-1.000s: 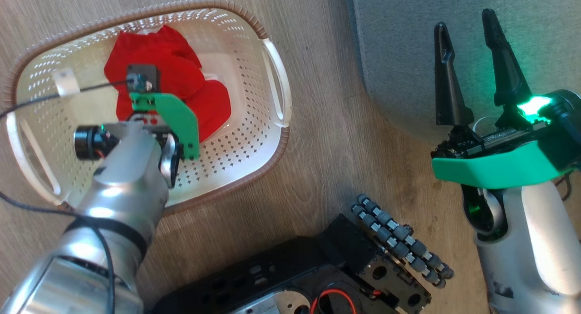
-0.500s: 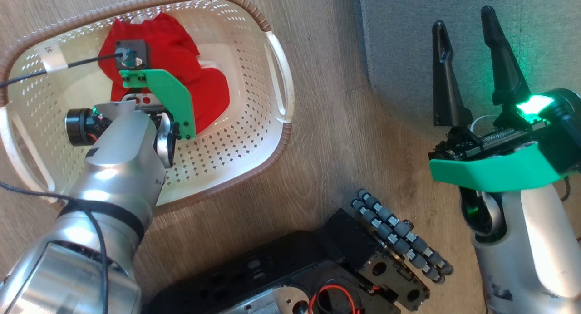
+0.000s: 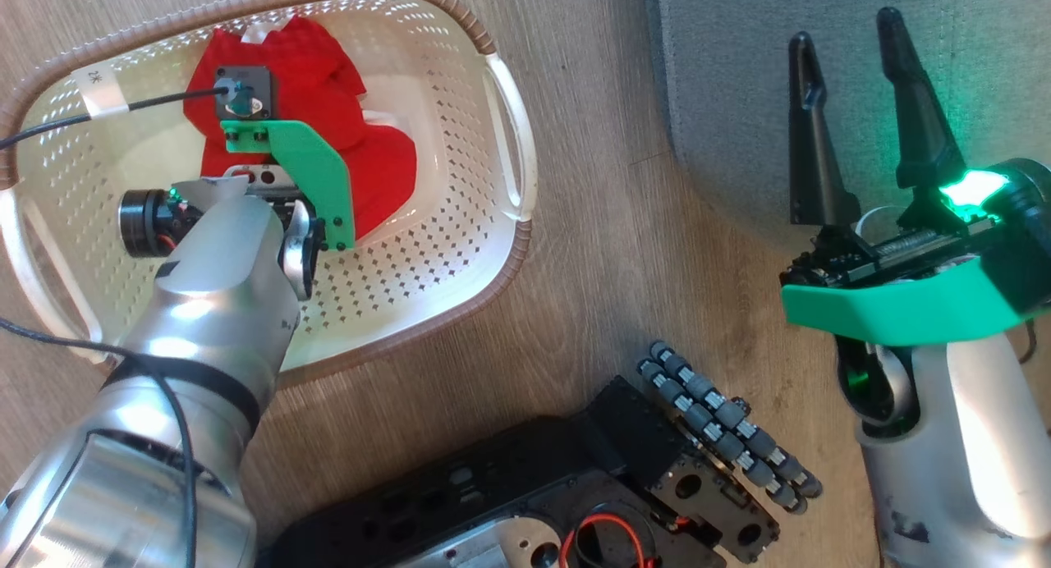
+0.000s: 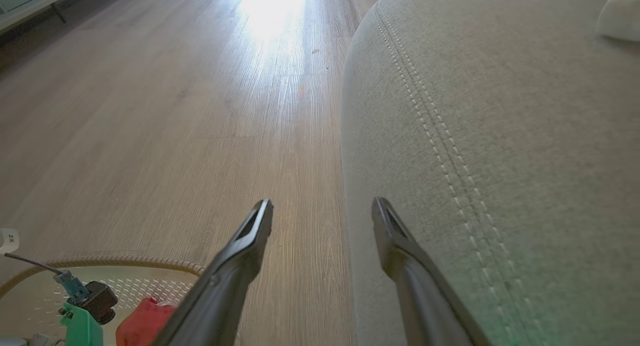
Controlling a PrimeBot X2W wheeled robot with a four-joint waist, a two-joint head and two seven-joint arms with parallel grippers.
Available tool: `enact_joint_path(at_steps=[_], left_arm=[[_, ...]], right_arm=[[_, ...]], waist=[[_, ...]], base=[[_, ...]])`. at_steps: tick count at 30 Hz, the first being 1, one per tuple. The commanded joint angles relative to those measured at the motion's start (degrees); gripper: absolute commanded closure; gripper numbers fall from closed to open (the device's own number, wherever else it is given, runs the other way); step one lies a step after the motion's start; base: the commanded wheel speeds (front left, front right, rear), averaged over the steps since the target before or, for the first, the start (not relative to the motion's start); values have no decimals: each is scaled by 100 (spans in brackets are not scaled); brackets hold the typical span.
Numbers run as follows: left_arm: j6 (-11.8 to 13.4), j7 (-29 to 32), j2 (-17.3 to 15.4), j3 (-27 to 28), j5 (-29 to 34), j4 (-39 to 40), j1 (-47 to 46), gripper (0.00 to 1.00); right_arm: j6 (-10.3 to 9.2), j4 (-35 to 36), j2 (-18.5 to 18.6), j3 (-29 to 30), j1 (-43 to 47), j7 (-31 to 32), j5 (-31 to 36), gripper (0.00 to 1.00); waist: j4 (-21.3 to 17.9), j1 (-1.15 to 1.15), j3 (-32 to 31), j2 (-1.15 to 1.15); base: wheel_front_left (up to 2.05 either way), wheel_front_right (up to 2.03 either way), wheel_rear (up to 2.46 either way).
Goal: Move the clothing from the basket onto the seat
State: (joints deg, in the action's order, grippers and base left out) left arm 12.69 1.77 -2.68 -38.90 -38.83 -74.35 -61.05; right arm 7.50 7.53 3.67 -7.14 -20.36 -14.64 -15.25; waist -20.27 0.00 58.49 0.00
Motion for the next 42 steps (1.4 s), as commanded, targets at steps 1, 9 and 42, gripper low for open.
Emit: enact_joint_path(at_steps=[1, 9, 42], left_arm=[[-29, -2, -39, 44, -37, 46, 119, 100], [-108, -133, -35, 41, -124, 41, 259, 100], [-622, -1675, -24, 280, -401, 1789, 1949, 100]], right_arm=[[-1, 142, -17, -24, 255, -36, -12, 0], [-1, 16, 11, -62, 51, -36, 27, 0], [-1, -505, 547, 179, 478, -36, 282, 0]], waist=[[0, 0, -18, 0], [22, 0, -243, 0], [1267, 0, -3481, 0]], base=[[0, 0, 0], [0, 0, 0], [0, 0, 0]])
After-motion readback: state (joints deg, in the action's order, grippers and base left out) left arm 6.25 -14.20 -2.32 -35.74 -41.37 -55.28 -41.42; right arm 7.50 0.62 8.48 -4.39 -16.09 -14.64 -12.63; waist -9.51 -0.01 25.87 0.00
